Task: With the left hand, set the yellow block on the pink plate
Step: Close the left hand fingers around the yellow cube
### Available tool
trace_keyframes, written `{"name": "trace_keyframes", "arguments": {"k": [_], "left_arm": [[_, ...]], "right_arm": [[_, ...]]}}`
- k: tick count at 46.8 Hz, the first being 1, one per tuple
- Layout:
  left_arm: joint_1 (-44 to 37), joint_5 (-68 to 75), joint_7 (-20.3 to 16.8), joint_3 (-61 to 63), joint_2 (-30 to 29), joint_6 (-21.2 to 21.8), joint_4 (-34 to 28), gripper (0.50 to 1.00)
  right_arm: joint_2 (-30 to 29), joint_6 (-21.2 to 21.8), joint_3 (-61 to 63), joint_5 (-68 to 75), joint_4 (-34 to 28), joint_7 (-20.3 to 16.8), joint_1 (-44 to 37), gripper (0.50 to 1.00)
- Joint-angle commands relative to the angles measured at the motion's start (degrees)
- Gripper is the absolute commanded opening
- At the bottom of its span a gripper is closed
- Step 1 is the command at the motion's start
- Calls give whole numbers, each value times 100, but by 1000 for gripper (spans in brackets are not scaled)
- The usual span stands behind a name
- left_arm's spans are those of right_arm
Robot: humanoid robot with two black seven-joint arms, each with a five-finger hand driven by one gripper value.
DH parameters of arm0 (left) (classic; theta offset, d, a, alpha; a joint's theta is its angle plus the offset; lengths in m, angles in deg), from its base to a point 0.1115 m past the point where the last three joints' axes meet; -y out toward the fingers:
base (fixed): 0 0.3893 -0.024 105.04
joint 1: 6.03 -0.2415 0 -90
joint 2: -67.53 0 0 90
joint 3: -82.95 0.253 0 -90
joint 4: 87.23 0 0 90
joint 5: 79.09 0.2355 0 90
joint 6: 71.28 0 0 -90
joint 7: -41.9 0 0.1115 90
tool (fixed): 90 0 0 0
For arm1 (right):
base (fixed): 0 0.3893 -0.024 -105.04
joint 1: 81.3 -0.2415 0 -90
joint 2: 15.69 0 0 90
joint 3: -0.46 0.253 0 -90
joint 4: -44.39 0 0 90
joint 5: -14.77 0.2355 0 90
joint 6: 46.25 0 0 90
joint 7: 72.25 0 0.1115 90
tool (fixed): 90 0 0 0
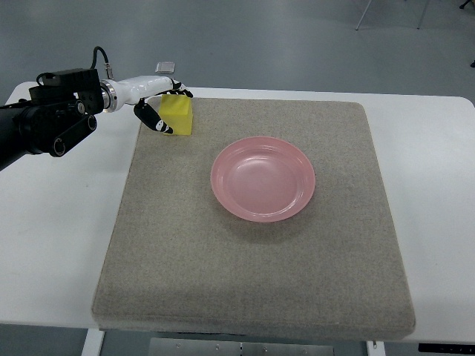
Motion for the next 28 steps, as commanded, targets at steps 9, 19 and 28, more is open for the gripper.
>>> {"name": "trace_keyframes", "arguments": {"k": [9, 19, 28], "left_arm": [[8, 2, 0, 1, 11, -1, -8, 500], [26, -77, 0, -8, -7, -1, -34, 500], [78, -138, 0, -87, -59, -45, -43, 500]], "right_arm": [[0, 1, -2, -1, 1, 0, 0, 924], [0, -8, -2, 8, 1, 0, 0, 924], [0, 1, -2, -1, 1, 0, 0, 924]]}}
